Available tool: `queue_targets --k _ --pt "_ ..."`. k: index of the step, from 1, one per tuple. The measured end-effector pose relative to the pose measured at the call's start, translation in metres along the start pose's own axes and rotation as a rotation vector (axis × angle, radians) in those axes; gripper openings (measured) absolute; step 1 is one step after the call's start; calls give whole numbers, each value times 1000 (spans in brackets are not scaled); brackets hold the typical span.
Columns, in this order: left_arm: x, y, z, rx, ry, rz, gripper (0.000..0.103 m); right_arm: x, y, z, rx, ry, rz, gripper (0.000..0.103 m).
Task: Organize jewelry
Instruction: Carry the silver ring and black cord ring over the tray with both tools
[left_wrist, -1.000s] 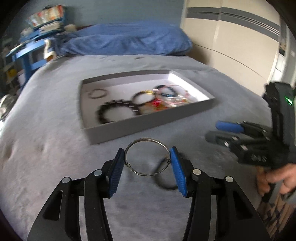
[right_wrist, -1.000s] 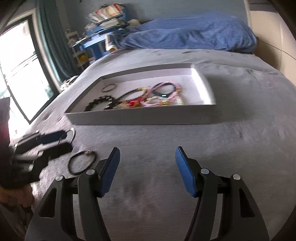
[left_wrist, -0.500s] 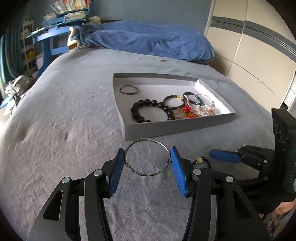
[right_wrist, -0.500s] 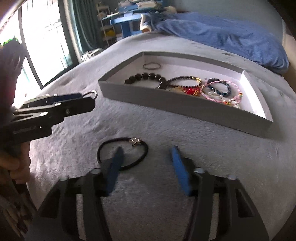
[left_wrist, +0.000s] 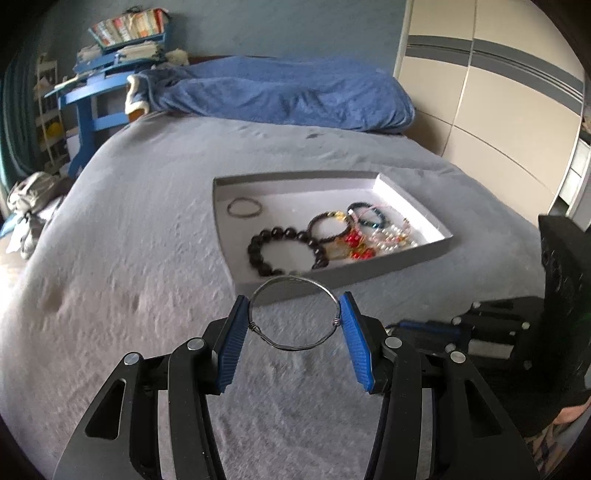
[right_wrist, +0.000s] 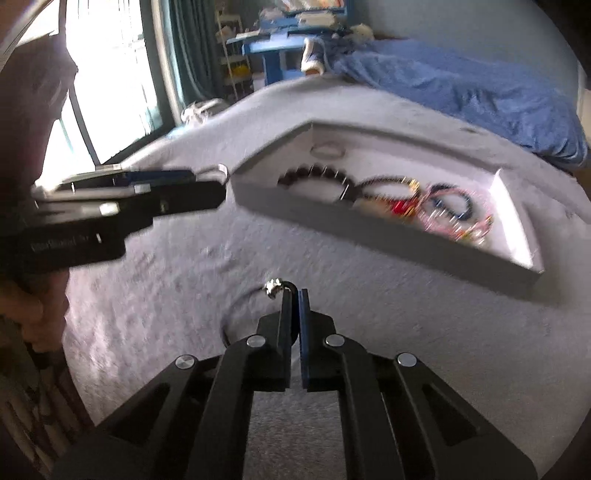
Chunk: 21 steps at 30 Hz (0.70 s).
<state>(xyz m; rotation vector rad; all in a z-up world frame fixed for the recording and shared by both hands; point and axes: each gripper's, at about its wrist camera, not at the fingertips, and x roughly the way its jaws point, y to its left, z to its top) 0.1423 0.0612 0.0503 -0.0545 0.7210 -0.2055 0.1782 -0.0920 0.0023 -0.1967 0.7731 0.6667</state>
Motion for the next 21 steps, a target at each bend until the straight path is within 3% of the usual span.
queue_targets --k 11,21 --pt "11 -24 49 74 -36 -36 52 -47 -50 53 61 -139 -80 3" --pt "54 -37 76 120 -6 -39 52 -45 -95 91 161 -213 -115 3"
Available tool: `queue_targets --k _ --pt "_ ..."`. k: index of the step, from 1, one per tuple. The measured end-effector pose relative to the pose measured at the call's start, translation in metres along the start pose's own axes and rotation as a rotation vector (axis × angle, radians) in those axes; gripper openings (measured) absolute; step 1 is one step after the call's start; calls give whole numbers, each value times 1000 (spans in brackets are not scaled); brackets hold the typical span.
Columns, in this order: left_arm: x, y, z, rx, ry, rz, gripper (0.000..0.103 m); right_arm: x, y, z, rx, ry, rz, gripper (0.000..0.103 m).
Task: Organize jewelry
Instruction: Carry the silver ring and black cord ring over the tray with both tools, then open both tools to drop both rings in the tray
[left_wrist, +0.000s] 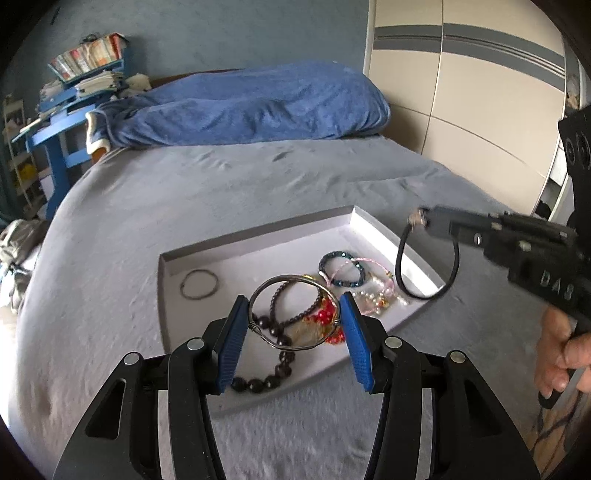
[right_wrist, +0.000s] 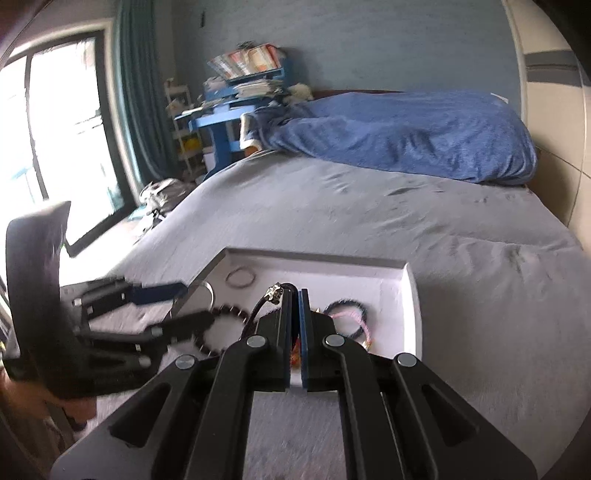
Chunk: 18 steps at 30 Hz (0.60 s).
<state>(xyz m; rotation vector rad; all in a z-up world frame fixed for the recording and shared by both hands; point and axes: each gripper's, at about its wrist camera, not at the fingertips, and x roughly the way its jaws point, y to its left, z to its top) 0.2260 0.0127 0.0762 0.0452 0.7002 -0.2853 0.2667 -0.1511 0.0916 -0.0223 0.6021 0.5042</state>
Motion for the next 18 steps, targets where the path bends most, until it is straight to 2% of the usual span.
queue_targets --k 5,18 --pt "26 -1 4 22 27 -3 52 22 -16 6 10 11 -24 3" --pt "73 -4 4 44 93 -12 52 87 -39 -4 -8 144 -72 3"
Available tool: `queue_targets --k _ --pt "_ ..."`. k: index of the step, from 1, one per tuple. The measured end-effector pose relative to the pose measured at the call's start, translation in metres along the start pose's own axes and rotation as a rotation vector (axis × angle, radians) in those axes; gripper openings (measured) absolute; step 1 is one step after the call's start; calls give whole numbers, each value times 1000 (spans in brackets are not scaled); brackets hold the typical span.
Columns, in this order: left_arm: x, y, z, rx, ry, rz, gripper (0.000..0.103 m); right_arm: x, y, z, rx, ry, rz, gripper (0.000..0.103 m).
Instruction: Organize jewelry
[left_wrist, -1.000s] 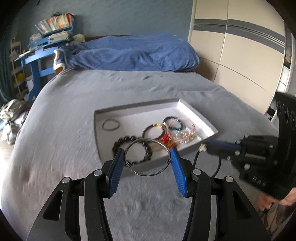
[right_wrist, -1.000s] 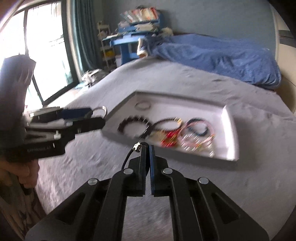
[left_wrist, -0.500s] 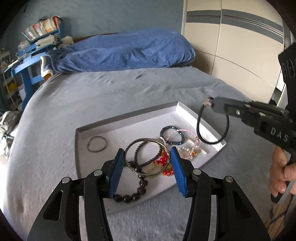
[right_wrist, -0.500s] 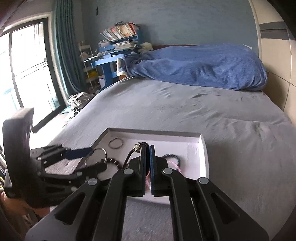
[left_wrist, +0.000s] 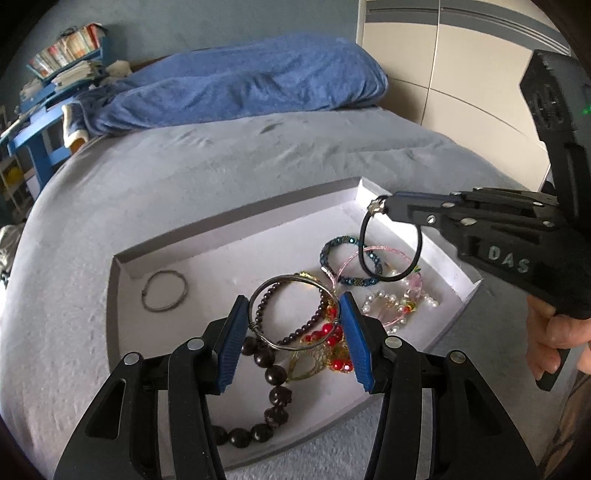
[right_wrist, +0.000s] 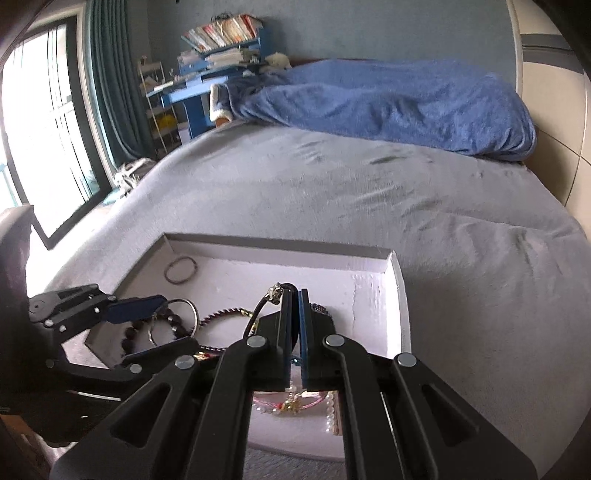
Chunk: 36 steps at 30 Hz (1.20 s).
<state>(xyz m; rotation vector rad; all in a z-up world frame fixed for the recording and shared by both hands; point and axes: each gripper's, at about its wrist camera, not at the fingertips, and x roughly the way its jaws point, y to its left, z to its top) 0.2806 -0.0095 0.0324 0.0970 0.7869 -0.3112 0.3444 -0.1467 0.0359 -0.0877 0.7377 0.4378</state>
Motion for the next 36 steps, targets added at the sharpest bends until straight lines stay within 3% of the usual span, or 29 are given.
queue_targets --k 5,18,20,22,25,36 --pt "7 1 -2 -5 19 -1 52 13 -2 -6 -3 44 -10 3" --pt "10 2 -2 -6 29 -5 52 10 -2 -7 7 58 -21 5" --pt "8 2 -3 -7 23 3 55 8 -5 -6 9 53 -26 11" --pt "4 3 -3 -11 9 12 65 6 -7 -7 18 46 -26 25" --pt "-3 6 -3 -27 -15 24 76 -2 -10 -9 37 30 -27 34" --pt "-34 17 -13 -97 -88 83 93 -36 -16 -22 107 -50 -22 58"
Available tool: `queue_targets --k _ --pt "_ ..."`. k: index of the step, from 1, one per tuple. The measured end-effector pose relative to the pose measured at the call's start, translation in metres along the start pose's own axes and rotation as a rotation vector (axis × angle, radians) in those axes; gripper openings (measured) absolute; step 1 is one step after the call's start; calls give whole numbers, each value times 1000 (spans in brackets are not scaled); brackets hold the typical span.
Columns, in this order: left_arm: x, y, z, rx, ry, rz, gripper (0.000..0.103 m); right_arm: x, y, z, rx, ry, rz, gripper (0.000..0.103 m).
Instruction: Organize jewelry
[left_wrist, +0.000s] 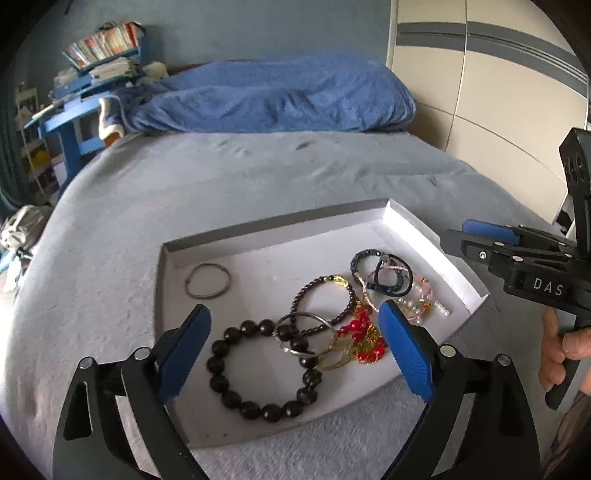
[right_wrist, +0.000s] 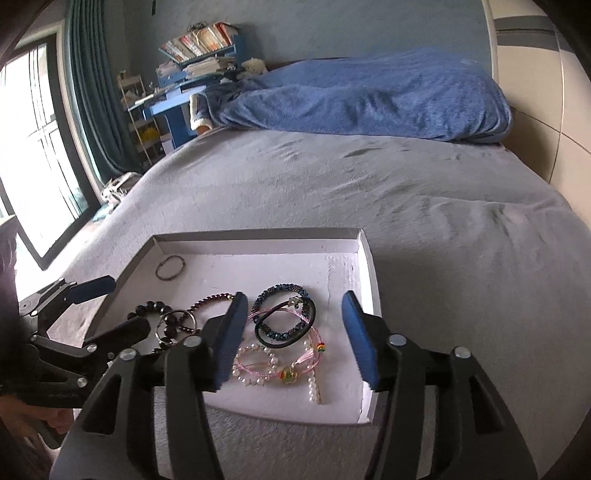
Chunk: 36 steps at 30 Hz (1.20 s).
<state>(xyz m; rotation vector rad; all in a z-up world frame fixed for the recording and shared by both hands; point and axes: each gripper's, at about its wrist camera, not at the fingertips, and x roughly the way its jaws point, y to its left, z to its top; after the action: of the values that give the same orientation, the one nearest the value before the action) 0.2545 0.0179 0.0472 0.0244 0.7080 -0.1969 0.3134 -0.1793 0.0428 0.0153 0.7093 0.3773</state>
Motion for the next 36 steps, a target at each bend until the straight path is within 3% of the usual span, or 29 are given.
queue_targets --k 7,18,36 --pt "-29 7 -11 -39 -76 48 97 -17 0 -11 31 -36 -10 77" --pt "-55 -3 -47 -74 -114 76 98 -43 13 -44 27 -85 -15 94" --pt "-68 -19 -80 -90 -159 133 98 -50 31 -96 -59 -98 -38 97"
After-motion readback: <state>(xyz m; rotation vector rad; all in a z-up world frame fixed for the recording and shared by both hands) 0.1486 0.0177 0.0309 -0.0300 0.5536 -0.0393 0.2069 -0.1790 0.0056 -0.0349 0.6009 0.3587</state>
